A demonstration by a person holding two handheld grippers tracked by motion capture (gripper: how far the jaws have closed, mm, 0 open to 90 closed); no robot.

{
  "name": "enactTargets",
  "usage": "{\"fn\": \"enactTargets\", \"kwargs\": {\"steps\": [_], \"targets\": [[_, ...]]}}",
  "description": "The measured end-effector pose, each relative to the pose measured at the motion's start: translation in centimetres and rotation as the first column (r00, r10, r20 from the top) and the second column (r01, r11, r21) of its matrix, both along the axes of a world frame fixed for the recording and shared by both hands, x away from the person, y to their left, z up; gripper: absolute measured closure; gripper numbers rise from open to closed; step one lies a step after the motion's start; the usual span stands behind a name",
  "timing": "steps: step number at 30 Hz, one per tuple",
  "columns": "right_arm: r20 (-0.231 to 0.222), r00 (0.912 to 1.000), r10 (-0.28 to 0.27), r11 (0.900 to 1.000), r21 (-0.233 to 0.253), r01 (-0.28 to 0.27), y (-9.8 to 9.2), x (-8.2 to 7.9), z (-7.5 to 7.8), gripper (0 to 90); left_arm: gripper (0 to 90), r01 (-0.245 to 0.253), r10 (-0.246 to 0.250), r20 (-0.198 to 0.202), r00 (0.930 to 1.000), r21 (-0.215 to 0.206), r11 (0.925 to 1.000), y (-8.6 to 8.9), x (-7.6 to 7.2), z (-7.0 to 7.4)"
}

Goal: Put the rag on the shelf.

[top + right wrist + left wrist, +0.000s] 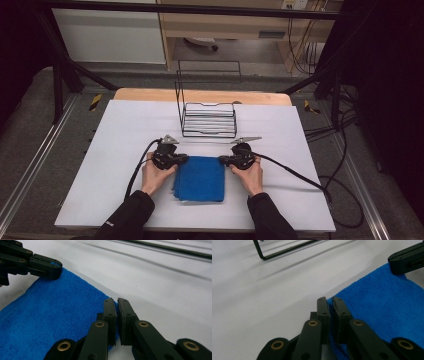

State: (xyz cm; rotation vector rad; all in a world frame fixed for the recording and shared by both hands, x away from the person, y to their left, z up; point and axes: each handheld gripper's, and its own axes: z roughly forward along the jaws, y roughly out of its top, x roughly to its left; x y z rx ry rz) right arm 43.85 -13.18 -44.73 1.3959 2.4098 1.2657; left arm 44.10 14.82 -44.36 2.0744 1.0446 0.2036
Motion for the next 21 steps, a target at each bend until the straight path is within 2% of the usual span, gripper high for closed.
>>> {"fn": "enactTargets", "kwargs": {"steps": [6, 8, 11, 14, 17, 18, 21], "targets": [[0.036, 0.9993, -0.008, 0.999, 0.051, 0.006, -0.4, -0.5, 1.2, 86.6, 85.2, 0.002, -0.001, 0.035, 0.9994, -0.027, 0.9996, 0.3, -0.5, 1.0], [0.042, 0.9991, -0.008, 0.998, 0.058, 0.006, -0.4, -0.6, 1.4, 86.7, 85.2, 0.001, 0.001, 0.055, 0.9985, -0.037, 0.9993, 0.5, -0.7, 1.6], [0.073, 0.9973, -0.008, 0.996, 0.09, 0.001, -0.7, -0.9, 2.3, 86.7, 85.2, 0.003, 0.002, 0.086, 0.9963, -0.055, 0.9985, 0.6, -1.1, 2.5], [0.104, 0.9946, -0.005, 0.995, 0.096, -0.005, -0.8, -1.2, 3.0, 86.7, 85.2, -0.001, 0.009, 0.112, 0.9937, -0.069, 0.9976, 0.7, -1.4, 3.4], [0.145, 0.9894, 0.001, 0.996, 0.093, -0.015, -0.7, -1.6, 3.9, 86.8, 85.2, -0.011, 0.02, 0.143, 0.9896, -0.064, 0.9979, 0.8, -1.7, 4.1], [0.145, 0.9894, 0.001, 0.996, 0.093, -0.015, -0.7, -1.6, 3.9, 86.8, 85.2, -0.011, 0.02, 0.151, 0.9883, -0.065, 0.9978, 0.9, -1.8, 4.3], [0.181, 0.9834, -0.002, 0.994, 0.105, -0.017, -0.8, -2.0, 4.8, 86.8, 85.2, -0.01, 0.025, 0.166, 0.9859, -0.087, 0.9962, 1.0, -2.2, 4.9]]}}
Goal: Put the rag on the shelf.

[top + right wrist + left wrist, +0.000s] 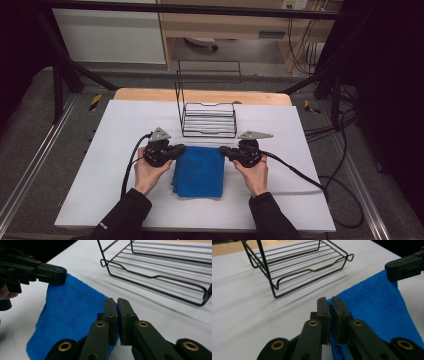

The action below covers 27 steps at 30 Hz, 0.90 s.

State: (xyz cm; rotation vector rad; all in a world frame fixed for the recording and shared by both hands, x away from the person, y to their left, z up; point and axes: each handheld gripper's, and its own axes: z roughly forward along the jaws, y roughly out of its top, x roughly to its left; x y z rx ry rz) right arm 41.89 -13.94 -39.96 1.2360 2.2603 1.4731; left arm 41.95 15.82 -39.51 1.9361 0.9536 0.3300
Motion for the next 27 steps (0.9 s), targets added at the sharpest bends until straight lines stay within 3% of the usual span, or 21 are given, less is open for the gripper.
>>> {"fn": "enactTargets", "kwargs": {"steps": [15, 27], "targets": [[0.124, 0.9922, -0.004, 1.0, 0.008, 0.003, -0.8, -1.1, 2.9, 87.1, 85.2, -0.009, 0.016, 0.118, 0.9929, -0.061, 0.9981, -0.5, -2.0, 2.6], [0.221, 0.9752, 0.005, 0.999, 0.033, -0.013, -1.0, -2.4, 5.3, 87.2, 85.2, -0.014, 0.033, 0.179, 0.9833, -0.104, 0.9944, -0.4, -2.9, 4.4]]}}
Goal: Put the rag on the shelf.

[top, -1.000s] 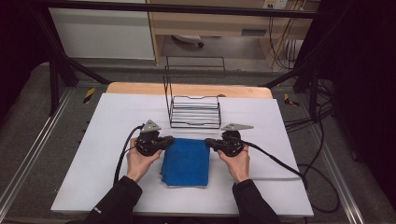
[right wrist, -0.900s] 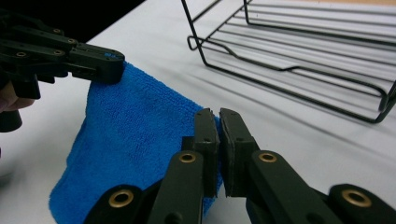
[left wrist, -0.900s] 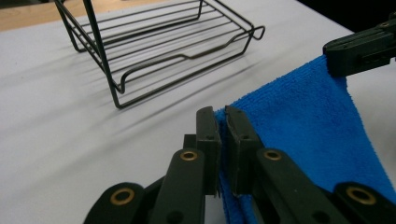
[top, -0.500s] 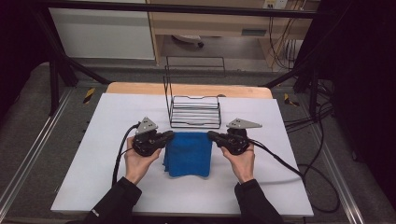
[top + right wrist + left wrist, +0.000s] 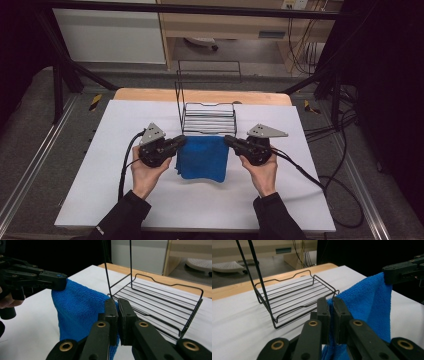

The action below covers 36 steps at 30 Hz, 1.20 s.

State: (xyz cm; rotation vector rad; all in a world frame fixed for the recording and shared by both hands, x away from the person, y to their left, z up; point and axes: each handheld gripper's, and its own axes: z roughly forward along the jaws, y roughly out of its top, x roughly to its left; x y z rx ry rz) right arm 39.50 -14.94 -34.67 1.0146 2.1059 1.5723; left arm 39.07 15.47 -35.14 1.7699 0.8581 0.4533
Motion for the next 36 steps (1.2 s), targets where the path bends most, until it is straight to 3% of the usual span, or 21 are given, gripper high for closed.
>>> {"fn": "enactTargets", "kwargs": {"steps": [19, 27, 36], "targets": [[0.11, 0.9938, -0.013, 1.0, 0.021, 0.011, -0.5, -1.3, 3.2, 87.2, 85.2, -0.004, 0.009, 0.092, 0.9957, -0.061, 0.9981, -0.4, -0.5, 2.6], [0.164, 0.9854, -0.044, 0.999, 0.033, 0.039, -0.5, -1.1, 4.7, 87.2, 85.3, -0.012, 0.025, 0.135, 0.9906, -0.1, 0.9949, -0.8, 0.2, 4.1], [0.229, 0.9696, -0.086, 0.995, 0.065, 0.073, -0.6, -0.5, 7.0, 87.2, 85.5, -0.005, 0.031, 0.184, 0.9825, -0.14, 0.9902, -1.0, 1.0, 6.0]]}}
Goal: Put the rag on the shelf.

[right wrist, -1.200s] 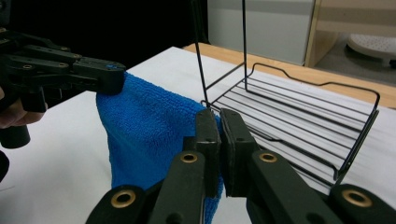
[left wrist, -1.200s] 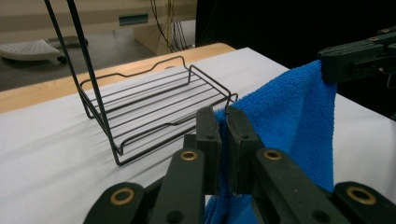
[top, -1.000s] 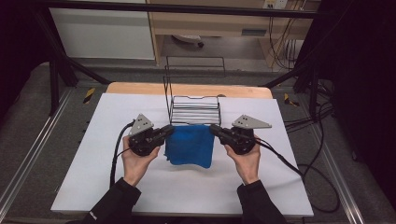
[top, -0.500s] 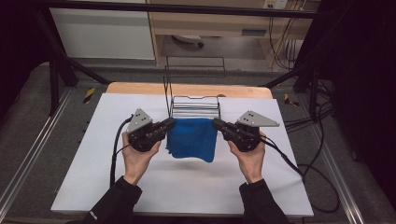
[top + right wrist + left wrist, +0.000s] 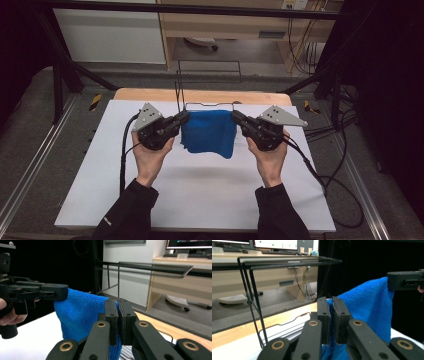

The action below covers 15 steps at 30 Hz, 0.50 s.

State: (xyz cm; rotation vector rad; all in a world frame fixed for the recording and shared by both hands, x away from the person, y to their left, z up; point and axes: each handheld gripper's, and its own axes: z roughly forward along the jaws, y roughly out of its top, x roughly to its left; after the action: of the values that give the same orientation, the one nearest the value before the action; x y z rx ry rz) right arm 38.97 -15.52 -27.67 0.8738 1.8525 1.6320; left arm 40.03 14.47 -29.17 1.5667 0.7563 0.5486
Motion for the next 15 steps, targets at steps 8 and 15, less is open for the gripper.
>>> {"fn": "enactTargets", "kwargs": {"steps": [8, 15], "targets": [[0.037, 0.9991, -0.022, 1.0, 0.009, 0.021, 0.1, 0.6, 1.5, 87.3, 85.6, 0.002, -0.001, 0.028, 0.9996, -0.027, 0.9996, 0.1, 0.7, 1.4], [0.077, 0.9964, -0.036, 0.999, 0.003, 0.035, 0.4, 1.3, 3.3, 87.3, 85.7, -0.01, 0.012, 0.06, 0.9981, -0.038, 0.9992, 0.2, 1.3, 3.0]]}}
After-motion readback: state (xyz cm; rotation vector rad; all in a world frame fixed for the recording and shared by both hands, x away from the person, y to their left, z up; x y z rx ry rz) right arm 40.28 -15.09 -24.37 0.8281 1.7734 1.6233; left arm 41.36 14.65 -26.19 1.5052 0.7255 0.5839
